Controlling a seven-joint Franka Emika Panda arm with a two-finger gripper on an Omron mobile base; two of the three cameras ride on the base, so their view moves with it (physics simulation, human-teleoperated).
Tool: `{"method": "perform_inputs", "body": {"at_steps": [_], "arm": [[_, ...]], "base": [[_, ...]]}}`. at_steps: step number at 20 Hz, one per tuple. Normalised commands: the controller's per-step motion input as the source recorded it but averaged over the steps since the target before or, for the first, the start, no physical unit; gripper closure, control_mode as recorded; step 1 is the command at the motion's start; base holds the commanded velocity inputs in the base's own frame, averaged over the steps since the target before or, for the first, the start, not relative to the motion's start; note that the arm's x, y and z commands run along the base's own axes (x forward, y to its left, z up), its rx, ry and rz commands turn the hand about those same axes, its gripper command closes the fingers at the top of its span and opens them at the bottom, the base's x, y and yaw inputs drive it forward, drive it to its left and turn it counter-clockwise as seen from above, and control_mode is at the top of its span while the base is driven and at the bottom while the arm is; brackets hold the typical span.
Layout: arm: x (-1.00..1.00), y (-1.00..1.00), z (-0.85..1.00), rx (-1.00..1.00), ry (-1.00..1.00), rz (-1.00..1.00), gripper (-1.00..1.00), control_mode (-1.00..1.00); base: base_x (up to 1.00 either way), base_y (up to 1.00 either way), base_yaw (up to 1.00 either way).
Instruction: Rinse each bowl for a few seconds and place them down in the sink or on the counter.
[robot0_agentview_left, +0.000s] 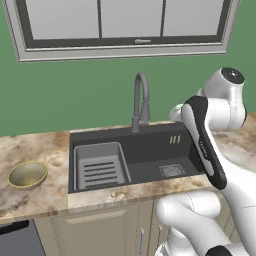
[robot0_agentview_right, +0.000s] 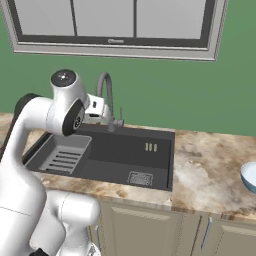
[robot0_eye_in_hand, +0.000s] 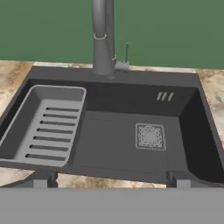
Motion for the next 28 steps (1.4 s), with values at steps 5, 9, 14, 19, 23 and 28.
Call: {"method": "perform_inputs", "body": {"at_steps": [5, 9, 14, 19, 23, 28], "arm": [[0.07, -0.42, -0.11, 0.0, -0.13, 0.07, -1.0, -1.0], [0.12, -0.45, -0.2, 0.0, -0.14, 0.11, -1.0, -1.0], [0.16, -0.31, -0.29, 0.0, -0.14, 0.14, -1.0, -1.0], [0.19, -0.19, -0.32, 0.0, -0.16, 0.13, -1.0, -1.0], [0.42, -0.02, -0.25, 0.0, -0.07, 0.07, -1.0, -1.0], [0.46, 0.0, -0.13, 0.0, -0.05, 0.01, -1.0, -1.0]], "base": [[0.0, 0.0, 0.0], [0.0, 0.0, 0.0], [0.0, 0.0, 0.0], [0.0, 0.0, 0.0], [0.0, 0.0, 0.0], [0.0, 0.0, 0.0]]}}
